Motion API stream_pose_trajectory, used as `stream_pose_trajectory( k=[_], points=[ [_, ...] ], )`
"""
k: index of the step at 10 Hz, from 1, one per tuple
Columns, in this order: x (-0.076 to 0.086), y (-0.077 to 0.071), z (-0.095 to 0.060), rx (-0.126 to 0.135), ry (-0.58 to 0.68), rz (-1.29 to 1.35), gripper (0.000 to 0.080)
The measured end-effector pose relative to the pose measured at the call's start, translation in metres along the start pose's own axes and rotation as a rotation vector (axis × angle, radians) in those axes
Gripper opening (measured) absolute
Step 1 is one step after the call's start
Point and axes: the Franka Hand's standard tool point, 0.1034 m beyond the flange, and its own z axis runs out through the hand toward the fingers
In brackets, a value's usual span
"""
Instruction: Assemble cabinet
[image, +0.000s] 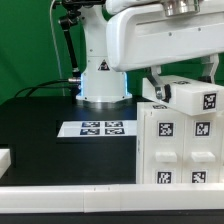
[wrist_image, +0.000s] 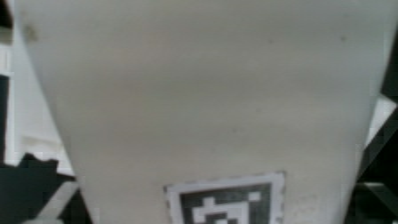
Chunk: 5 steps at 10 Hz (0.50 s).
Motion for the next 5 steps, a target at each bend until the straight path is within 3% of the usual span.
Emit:
stream_pose_trajectory(
  k=[2, 5],
  points=[
    [0.0008, 0.0062, -0.0004, -0.014, 0.034, 0.19, 0.0563],
    [0.0029, 0.0087, -0.0004, -0.015, 0.074, 0.48, 0.0564]
  ],
)
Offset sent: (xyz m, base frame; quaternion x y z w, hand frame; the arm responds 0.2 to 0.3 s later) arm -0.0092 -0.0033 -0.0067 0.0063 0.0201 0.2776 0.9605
